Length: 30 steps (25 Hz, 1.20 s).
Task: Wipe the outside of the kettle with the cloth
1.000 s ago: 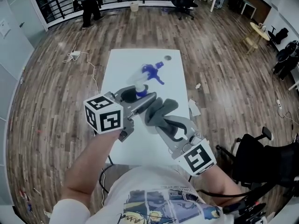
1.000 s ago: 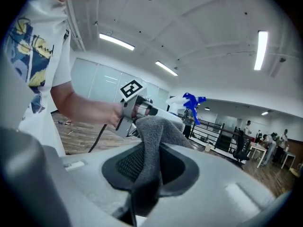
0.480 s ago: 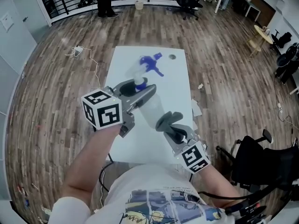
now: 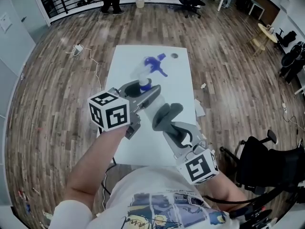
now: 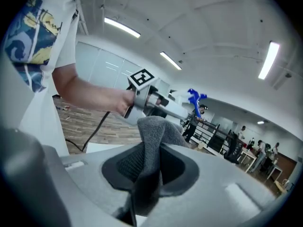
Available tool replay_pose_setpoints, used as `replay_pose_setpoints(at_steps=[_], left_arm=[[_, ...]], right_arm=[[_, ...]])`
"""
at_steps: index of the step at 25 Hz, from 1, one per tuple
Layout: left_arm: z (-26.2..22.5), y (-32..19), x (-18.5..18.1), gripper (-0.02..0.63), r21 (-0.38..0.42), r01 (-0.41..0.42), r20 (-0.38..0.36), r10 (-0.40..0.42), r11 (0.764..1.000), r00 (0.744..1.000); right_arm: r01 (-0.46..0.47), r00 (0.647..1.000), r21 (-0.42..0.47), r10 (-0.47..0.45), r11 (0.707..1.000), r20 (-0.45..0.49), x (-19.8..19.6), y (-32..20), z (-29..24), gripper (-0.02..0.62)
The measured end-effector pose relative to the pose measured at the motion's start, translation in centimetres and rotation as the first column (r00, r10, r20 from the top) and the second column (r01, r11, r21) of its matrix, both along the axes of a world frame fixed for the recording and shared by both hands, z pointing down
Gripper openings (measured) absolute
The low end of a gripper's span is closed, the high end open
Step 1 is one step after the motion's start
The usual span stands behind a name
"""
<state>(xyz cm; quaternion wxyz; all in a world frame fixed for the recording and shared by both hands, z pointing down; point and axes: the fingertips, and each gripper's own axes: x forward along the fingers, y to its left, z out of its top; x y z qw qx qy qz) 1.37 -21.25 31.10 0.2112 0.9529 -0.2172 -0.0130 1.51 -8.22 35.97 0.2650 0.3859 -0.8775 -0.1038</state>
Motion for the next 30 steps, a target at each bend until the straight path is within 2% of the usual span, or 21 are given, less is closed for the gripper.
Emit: replay_pose_setpoints(at_steps=[4, 13, 20, 22, 24, 26, 30], left_arm=[[0.6, 0.6, 0.9, 0.189, -0.009, -0.004, 0.008, 0.004, 1.000, 1.000], [-0.5, 0.5, 0.2, 0.189, 0.017, 0.035, -0.010, -0.034, 0.999, 0.999], [-1.7, -0.4, -0.7, 0.189, 0.030, 0.081, -0.041, -0.080, 0.996, 0.996], [-1.6, -0.6, -0.7, 0.189, 0.028, 0.093, -0.043, -0.092, 0.995, 0.995], [-1.2, -0.6, -0.5, 0.189, 0.031, 0.100, -0.034, -0.099, 0.994, 0.994], [-0.6, -0.5, -0.2, 0.189, 0.036, 0.098, -0.015, -0.097, 0.995, 0.995], [-0.2, 0.1, 0.4, 0.189, 0.032, 0.080, -0.003, -0.079, 0.996, 0.997]], right_arm=[[0.018, 1.000, 0.040, -0.019, 0.999, 0.024, -1.6, -0.1, -0.9, 0.074], [0.001, 1.000, -0.097, -0.002, 0.995, -0.016, -0.5, 0.2, 6.1, 0.074], [-0.053, 0.998, -0.229, 0.046, 0.972, -0.035, 0.8, 0.2, 10.7, 0.074], [-0.043, 0.999, -0.246, 0.046, 0.968, 0.004, 0.4, 0.5, 10.1, 0.074], [-0.008, 0.996, -0.249, 0.029, 0.968, 0.083, -0.7, 0.8, 8.2, 0.074], [0.024, 0.990, -0.214, 0.006, 0.977, 0.140, -1.9, 0.9, 5.7, 0.074], [0.027, 0.987, -0.139, -0.004, 0.990, 0.159, -3.3, -0.4, 2.5, 0.074]])
